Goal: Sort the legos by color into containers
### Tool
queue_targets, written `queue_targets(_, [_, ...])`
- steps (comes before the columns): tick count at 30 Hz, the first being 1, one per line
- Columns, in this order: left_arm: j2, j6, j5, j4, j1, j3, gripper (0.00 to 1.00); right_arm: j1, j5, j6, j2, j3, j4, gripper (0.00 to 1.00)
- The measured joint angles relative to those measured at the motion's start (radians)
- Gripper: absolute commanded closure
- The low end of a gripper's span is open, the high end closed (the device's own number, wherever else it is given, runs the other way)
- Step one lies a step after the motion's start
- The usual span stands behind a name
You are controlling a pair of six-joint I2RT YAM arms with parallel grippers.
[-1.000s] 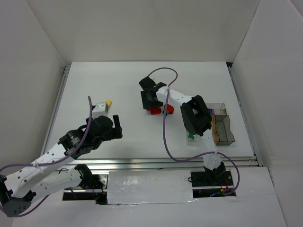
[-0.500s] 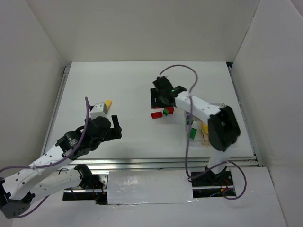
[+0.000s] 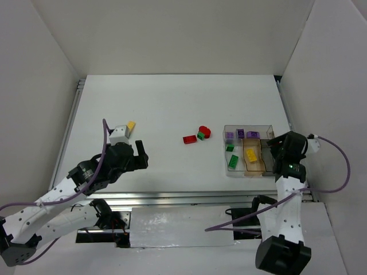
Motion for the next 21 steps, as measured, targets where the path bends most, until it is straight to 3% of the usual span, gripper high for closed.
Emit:
queue_targets(4, [-0.004,0.003,0.022,0.020,0.001,-0.001,0.00,-0.116,0.005,0.012,-0.010,0.030,-0.003,0.87])
queue_targets(11, [0.005,0.006,0.042,0.039,0.002,-0.001,0.01,-0.153,-0.051,0.005,0.116,0.014,0.003,0.84])
queue_targets(16, [0.005,0.007,0.049,0.051,0.002,-0.004,0.01,-0.153,-0.066,0.010,0.103,0.004,0.009,0.70])
queue_targets(18, [0.009,0.009,0.058,0.054,0.002,-0.006,0.00,-0.153,-0.071,0.010,0.105,0.004,0.010,0.59])
queue_targets(19, [0.012,0.009,0.062,0.055,0.002,-0.006,0.00,-0.153,-0.072,0.011,0.106,0.004,0.011,0.37])
queue_targets(20, [0.016,0.010,0.065,0.055,0.002,-0.006,0.00,-0.153,-0.076,0.013,0.108,0.004,0.014,0.24])
queue_targets(21, [0.020,0.010,0.068,0.055,0.002,-0.006,0.01,-0.153,-0.078,0.016,0.109,0.003,0.018,0.23])
